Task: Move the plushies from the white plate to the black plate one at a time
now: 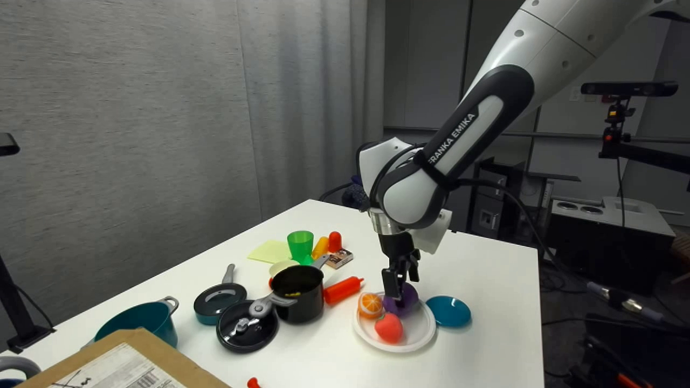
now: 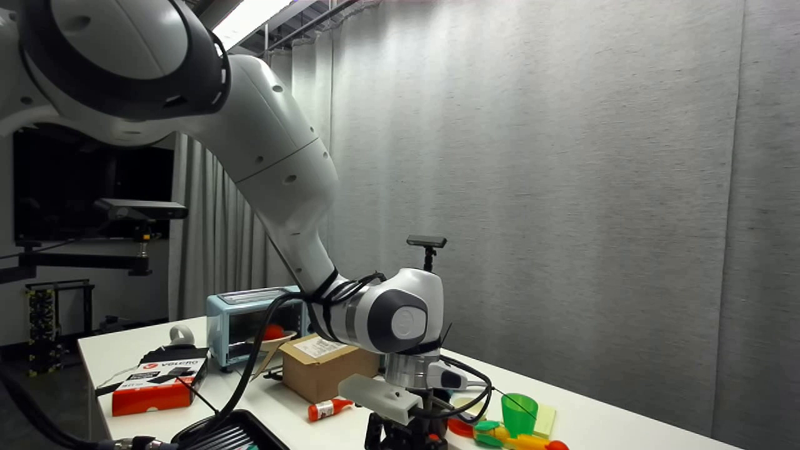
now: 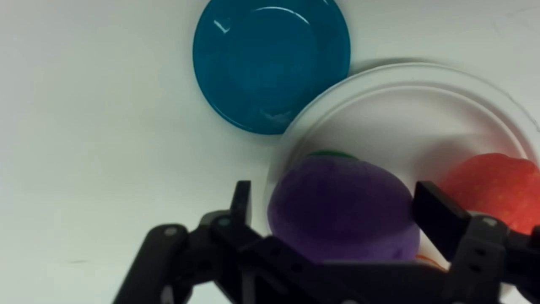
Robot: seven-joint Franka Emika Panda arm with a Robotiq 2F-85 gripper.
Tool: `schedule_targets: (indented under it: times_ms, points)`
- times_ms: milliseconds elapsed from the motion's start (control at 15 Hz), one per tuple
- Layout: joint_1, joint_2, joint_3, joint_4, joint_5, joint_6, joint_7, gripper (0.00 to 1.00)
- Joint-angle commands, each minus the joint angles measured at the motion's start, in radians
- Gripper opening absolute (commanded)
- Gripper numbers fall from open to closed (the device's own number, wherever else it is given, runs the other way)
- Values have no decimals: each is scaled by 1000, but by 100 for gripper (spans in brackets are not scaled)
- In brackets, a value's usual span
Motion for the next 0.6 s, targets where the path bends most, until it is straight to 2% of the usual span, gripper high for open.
schedule_targets:
  times_ms: [0, 200, 533]
  points:
    - [-1, -4, 1, -7, 0, 29, 19, 68]
    - [-8, -5, 6, -8, 11, 35, 11, 42]
    - [-34, -39, 47, -16, 62, -2, -72, 8]
